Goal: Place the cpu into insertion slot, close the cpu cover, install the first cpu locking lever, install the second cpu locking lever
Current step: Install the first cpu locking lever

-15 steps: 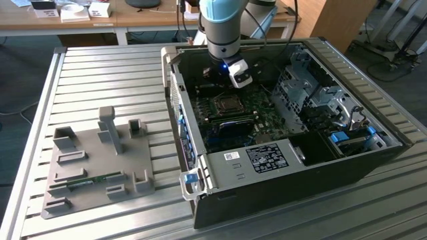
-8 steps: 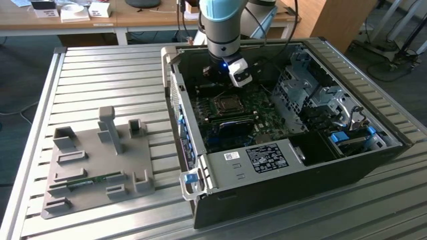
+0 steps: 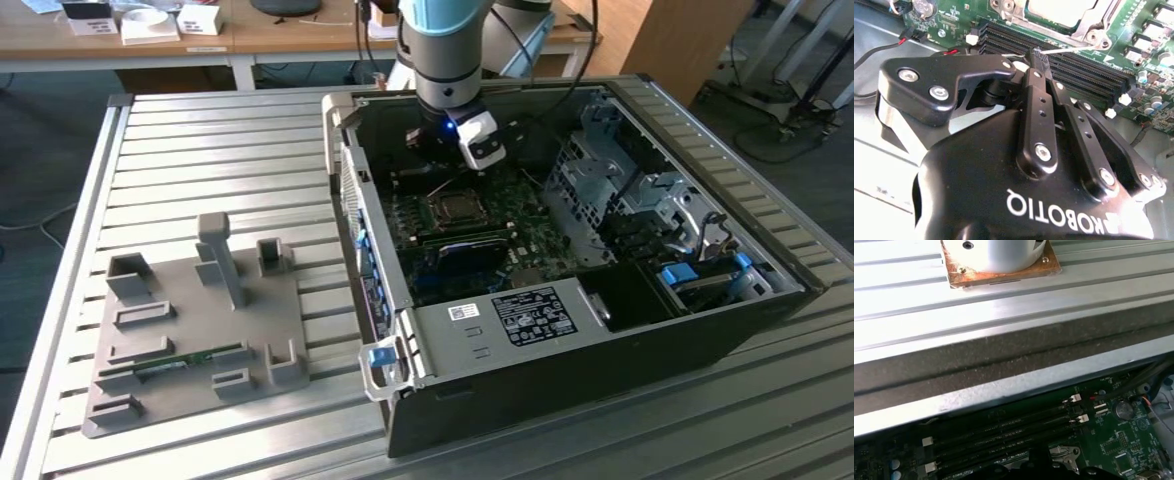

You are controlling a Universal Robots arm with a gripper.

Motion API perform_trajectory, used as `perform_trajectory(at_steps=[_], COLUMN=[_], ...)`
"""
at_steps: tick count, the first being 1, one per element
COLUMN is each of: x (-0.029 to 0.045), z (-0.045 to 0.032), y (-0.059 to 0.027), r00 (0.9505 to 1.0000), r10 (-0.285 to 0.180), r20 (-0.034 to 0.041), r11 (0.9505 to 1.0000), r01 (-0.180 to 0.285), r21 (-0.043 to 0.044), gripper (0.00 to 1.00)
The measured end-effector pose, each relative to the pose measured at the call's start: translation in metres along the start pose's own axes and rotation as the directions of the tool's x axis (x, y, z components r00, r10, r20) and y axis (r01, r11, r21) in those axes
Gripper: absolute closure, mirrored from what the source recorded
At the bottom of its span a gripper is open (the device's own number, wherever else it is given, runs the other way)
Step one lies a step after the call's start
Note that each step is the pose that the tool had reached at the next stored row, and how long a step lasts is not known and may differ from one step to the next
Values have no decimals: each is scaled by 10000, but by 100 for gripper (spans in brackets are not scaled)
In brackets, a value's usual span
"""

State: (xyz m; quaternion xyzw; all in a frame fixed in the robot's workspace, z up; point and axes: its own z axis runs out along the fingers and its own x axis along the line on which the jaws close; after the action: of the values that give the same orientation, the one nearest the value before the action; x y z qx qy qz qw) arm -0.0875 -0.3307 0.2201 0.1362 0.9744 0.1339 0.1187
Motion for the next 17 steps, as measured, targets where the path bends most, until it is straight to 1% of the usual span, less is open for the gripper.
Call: perform_trajectory(at_steps=[3,6,8,12,17], x=[-7,-6,-2,-1,-2], z=[-32,-34,-36,-36,-24], y=[10,10,10,9,-12], r00=[10000,10000,10000,10000,9999], r10=[0,2,18,63,99], r20=[-1,-4,-16,-55,-82], r11=[10000,10000,10000,9997,9993], r01=[0,-2,-18,-64,-102], r21=[1,-12,-67,-222,-363], gripper=[89,89,89,89,89])
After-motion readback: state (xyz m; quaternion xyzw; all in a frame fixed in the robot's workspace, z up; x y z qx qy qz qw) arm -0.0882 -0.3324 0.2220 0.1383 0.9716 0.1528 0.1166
